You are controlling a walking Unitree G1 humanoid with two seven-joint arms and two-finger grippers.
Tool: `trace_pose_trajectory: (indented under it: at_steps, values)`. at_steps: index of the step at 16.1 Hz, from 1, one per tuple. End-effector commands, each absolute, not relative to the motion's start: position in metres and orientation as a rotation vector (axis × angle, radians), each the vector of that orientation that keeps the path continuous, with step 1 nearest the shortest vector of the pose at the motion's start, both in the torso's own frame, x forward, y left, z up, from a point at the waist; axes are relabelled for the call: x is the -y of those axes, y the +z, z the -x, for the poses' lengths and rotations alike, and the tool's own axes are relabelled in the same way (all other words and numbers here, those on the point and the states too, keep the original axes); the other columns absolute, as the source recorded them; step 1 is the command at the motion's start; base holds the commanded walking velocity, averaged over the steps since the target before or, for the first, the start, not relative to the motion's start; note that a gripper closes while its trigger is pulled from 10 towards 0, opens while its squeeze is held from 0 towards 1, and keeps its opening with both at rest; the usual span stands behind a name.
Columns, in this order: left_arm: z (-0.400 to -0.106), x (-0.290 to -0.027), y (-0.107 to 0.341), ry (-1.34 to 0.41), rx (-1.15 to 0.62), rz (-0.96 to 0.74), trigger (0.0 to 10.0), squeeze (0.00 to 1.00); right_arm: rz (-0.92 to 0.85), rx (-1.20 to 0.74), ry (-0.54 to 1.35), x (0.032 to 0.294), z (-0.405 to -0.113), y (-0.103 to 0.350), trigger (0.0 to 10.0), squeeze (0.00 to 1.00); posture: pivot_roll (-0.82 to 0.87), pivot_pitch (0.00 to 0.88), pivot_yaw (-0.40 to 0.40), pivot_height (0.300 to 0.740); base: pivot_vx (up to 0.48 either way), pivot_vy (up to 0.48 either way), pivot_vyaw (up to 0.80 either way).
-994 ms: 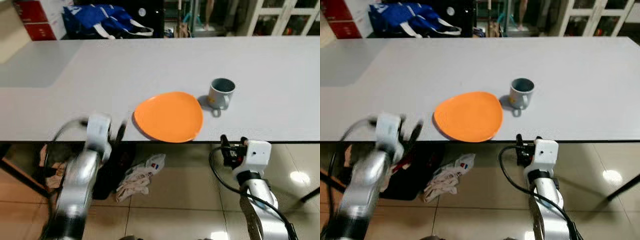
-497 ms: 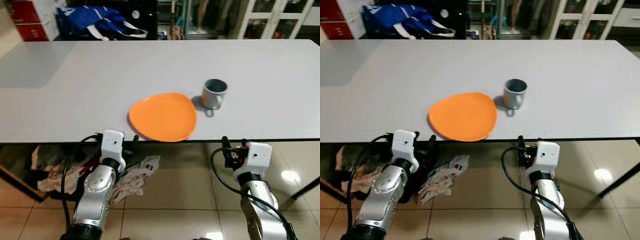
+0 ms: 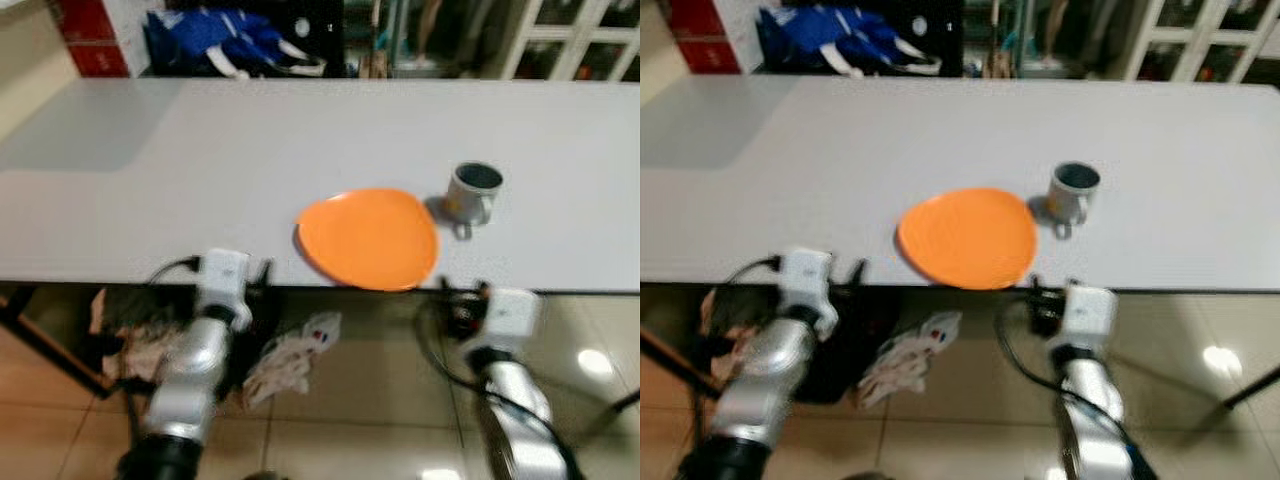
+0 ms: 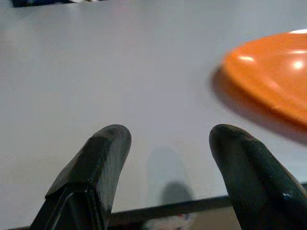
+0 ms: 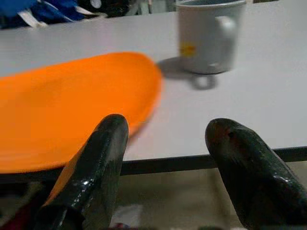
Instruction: Setting the table
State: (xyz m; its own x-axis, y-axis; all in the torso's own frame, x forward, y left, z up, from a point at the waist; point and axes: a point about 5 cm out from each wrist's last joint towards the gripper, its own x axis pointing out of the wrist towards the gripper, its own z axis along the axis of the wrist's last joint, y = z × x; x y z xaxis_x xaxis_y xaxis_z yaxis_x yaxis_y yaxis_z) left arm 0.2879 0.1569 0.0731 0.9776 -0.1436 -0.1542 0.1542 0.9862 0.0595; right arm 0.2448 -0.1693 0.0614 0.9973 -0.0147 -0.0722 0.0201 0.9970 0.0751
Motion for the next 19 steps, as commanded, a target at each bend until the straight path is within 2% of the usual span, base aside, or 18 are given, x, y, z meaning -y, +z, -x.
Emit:
trace_pose_trajectory:
  at_steps: [1, 12, 19]
  values:
    - [-0.289, -0.149, 0.072, -0.169, -0.163, -0.061, 10.0, 0.00, -0.069, -0.072, -0.043, 0.179, -0.243, 0.061, 10.0, 0.00, -0.04, 0.000, 0.035, 0.740, 0.000, 0.446, 0.00]
    - [-0.301, -0.161, 0.073, -0.132, -0.190, -0.096, 10.0, 0.00, -0.064, -0.077, -0.033, 0.179, -0.243, 0.057, 10.0, 0.00, -0.03, 0.000, 0.030, 0.740, 0.000, 0.460, 0.00]
    - [-0.302, -0.162, 0.071, -0.129, -0.185, -0.104, 10.0, 0.00, -0.066, -0.080, -0.014, 0.178, -0.246, 0.054, 10.0, 0.00, 0.02, 0.000, 0.000, 0.740, 0.000, 0.480, 0.00]
